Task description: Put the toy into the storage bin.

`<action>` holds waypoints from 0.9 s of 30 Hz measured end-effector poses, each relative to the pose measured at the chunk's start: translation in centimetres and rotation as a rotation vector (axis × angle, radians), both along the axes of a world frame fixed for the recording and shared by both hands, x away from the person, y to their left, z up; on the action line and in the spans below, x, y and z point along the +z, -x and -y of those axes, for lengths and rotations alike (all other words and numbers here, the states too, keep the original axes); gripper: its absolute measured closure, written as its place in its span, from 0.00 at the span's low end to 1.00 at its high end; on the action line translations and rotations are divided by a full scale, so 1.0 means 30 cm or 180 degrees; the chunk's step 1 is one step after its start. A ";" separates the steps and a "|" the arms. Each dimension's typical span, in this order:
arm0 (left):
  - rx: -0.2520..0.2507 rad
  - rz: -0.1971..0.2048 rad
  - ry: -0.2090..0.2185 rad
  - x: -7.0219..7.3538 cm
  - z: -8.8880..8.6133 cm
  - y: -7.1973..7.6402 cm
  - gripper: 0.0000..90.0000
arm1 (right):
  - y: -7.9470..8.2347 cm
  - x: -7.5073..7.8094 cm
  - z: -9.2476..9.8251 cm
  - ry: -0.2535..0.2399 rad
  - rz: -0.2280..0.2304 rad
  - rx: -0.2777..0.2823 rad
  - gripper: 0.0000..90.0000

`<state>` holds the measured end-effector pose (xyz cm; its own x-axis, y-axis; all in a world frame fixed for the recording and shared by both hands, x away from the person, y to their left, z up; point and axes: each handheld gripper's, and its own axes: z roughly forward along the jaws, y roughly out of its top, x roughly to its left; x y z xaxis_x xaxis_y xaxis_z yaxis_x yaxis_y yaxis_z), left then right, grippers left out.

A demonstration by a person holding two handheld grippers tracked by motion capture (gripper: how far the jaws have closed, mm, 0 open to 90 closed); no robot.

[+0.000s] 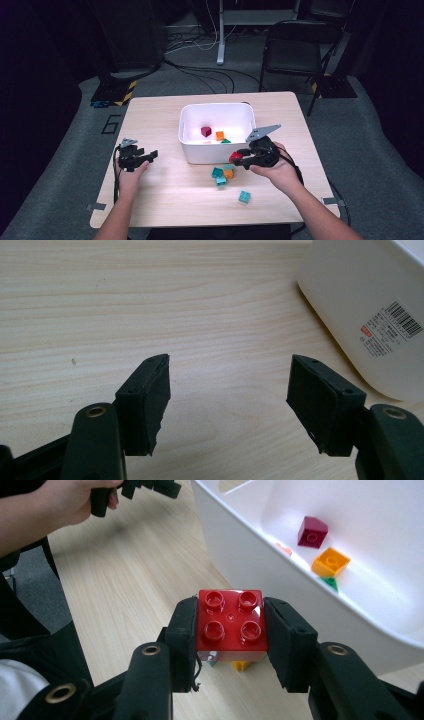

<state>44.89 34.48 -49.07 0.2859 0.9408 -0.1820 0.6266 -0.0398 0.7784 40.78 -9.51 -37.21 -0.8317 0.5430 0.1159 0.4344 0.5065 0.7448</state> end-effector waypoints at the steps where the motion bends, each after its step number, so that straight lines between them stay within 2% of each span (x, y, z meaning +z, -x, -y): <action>1: 0.0000 0.0000 0.0001 0.000 0.000 0.000 0.37 | -0.005 0.014 -0.002 0.0009 0.0028 0.0003 0.65; 5: 0.0012 0.0008 0.0010 0.000 0.001 0.001 0.37 | -0.024 0.048 -0.013 0.0044 0.0090 0.0001 0.65; 13: 0.0005 0.0000 0.0009 0.001 -0.003 0.000 0.37 | -0.086 0.078 -0.049 0.0088 0.0157 -0.0011 0.65; 27: 0.0004 -0.0001 0.0018 0.001 -0.003 0.000 0.37 | -0.226 0.086 -0.111 0.0102 0.0185 -0.0186 0.65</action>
